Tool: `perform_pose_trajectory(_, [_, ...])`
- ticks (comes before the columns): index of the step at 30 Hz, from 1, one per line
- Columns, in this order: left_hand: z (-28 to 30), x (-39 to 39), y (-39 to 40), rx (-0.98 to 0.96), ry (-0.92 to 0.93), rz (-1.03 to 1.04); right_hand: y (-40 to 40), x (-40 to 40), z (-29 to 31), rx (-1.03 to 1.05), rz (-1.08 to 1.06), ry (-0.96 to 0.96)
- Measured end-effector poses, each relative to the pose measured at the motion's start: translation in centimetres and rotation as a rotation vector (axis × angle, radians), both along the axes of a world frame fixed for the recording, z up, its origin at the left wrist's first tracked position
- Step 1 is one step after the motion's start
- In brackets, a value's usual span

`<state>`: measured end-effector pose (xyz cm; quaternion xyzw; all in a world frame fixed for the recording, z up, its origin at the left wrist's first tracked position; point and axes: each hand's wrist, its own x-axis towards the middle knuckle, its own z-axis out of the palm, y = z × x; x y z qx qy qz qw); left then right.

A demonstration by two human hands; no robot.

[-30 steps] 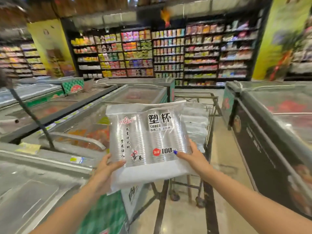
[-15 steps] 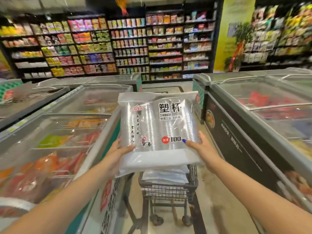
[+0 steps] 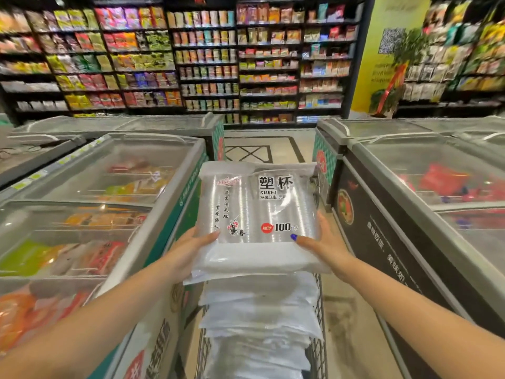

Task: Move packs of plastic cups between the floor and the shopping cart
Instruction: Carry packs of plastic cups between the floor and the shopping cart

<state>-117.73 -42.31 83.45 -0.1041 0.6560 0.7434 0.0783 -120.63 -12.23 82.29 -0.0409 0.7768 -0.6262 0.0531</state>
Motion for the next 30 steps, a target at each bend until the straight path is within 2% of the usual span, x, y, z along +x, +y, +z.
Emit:
perform_pose_trajectory(4, [-1.5,-8.1,-0.8,-0.044,-0.012,-0.035,-0.4,-6.5,-1.2,-0.004,-0.032,-0.064])
perform_pose_trajectory(9, [-2.7,-16.2,-0.8,-0.088,-0.130,-0.040,-1.7,-14.4,-2.9,-0.068,-0.066,-0.137])
perform_pose_trajectory(14, [-7.4,-23.7,-2.7,-0.169,-0.150,-0.003,-3.1,-20.4,-4.5,-0.054,-0.121,-0.263])
perform_pose_trajectory(19, [-9.2,-27.9,-2.5,-0.174,-0.202,0.047,-3.6,-24.3,-6.3,-0.047,-0.168,-0.313])
perform_pose_trajectory(23, [-10.0,-30.2,-2.2,-0.196,-0.218,0.037,-3.9,-26.3,-7.9,0.040,-0.201,-0.336])
perform_pose_trajectory(30, [-10.7,-32.6,-2.2,-0.333,-0.295,-0.021,-4.2,-28.3,-9.1,0.113,-0.189,-0.325])
